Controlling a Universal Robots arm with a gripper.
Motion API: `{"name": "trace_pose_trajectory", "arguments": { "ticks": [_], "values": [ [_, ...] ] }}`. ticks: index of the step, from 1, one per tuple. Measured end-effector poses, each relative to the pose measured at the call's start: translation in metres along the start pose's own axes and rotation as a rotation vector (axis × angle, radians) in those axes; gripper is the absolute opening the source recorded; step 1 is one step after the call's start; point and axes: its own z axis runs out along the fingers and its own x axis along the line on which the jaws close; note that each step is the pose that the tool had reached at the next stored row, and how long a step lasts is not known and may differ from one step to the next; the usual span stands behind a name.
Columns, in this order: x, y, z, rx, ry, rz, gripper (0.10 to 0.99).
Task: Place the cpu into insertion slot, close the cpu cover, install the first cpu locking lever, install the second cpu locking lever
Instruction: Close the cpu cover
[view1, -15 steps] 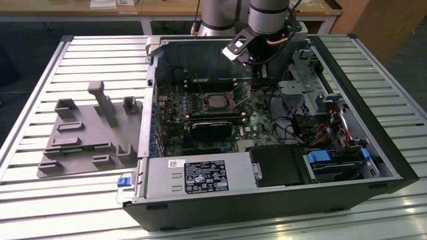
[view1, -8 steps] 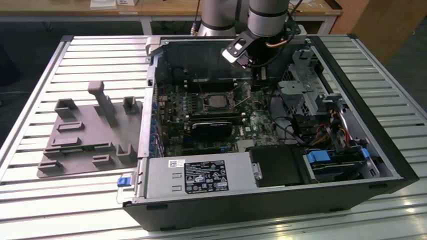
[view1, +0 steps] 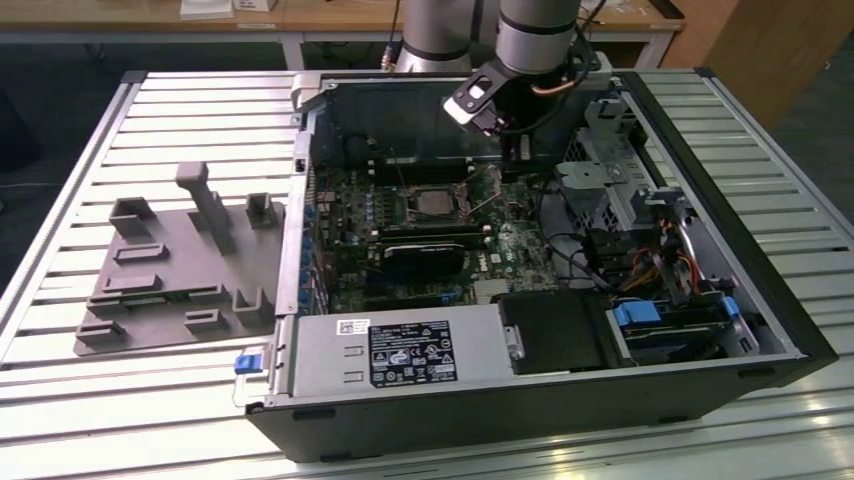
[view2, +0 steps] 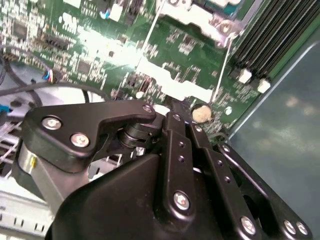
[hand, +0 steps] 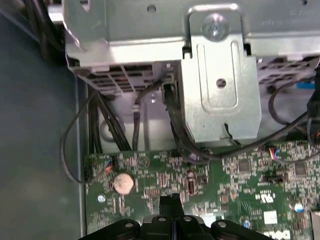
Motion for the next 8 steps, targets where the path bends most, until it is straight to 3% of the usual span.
{"name": "trace_pose_trajectory", "arguments": {
  "ticks": [6,8],
  "values": [
    [0.0001,0.0014,0.0007,0.097,-0.0089,0.0,0.102],
    [0.0001,0.0014,0.0007,0.104,-0.0097,0.0,0.102]
  ]
}}
